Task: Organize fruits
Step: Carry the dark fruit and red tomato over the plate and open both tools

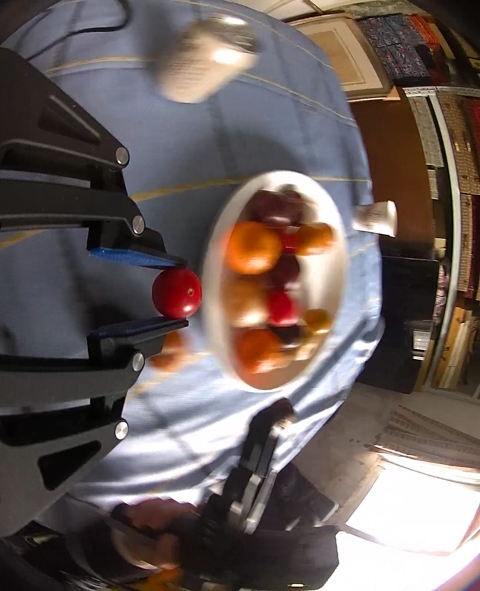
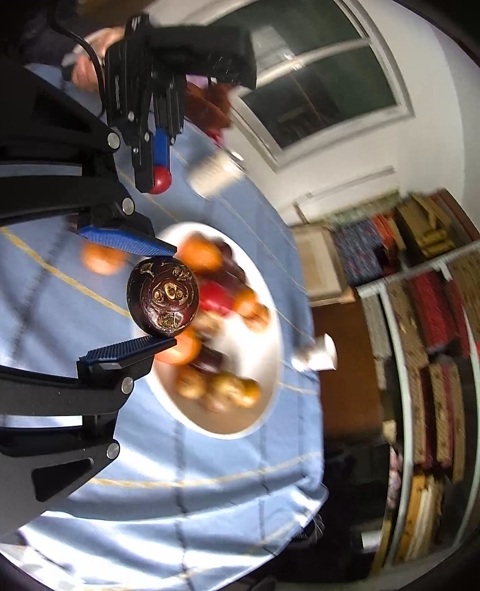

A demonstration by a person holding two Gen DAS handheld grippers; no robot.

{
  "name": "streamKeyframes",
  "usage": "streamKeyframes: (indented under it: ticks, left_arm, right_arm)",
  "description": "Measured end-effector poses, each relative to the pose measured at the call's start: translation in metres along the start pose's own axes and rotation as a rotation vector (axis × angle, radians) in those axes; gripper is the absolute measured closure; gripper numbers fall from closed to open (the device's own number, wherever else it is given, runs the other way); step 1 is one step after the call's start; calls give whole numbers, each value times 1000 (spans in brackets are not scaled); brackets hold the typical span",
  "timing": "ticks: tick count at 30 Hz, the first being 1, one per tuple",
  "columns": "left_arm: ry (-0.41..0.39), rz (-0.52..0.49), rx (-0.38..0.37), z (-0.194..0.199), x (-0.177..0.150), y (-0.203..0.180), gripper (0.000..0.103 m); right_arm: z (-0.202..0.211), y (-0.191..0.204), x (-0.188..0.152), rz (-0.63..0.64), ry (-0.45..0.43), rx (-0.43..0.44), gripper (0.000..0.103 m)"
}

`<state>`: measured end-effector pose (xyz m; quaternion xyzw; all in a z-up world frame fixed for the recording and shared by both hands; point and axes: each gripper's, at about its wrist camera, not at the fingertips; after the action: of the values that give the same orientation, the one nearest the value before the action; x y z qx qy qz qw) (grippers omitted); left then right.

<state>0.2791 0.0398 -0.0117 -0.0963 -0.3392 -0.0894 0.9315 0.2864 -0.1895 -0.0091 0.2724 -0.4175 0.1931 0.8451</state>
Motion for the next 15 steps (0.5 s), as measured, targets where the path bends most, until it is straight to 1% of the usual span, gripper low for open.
streamKeyframes:
  ticks: [1,4,6,7,8,9,10,11,12,13,15]
  left_arm:
    - [-19,-2,18,-4,16,0,78]
    - [-50,15,43,-19,52,4,78]
    - [-58,25,73,-31,68,7,77]
    - [-62,34,84,-38,76,9,62]
    - [-59,46,91,-43,80,12,28]
    - [-59,62,103,-43,81,14,14]
    - [-81,93,111,-40,80,18,6]
    - [-107,109,96,-33,76,20,6]
    - [-115,114,82,-27,73,20,6]
    - [-120,119,81,-23,68,22,6]
    - [-134,132,96,-12,57,25,5]
  right_arm:
    - [-8,-3,6,-12,-14,-18,59]
    - [-27,-16,16,-63,-15,-11,59]
    - [-40,-21,20,-70,-11,-23,58]
    - [-43,-22,21,-61,-16,-31,54]
    - [-42,-23,21,-57,-23,-39,48]
    - [-38,-22,20,-56,-35,-48,40]
    - [-31,-20,20,-45,-44,-41,38]
    - [-25,-17,20,-28,-52,-30,37]
    - [-17,-14,20,-12,-68,-21,37]
    - [-12,-11,20,-9,-79,-15,35]
    - [2,-7,17,-22,-88,37,33]
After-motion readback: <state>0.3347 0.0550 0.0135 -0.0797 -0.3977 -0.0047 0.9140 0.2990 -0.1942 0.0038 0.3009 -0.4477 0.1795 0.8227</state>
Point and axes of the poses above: each gripper's, at about its wrist camera, not at the fingertips, and z roughly against the way its jaws point, y to its left, x to its top, and after that the axes turned 1 degree about x, right-handed
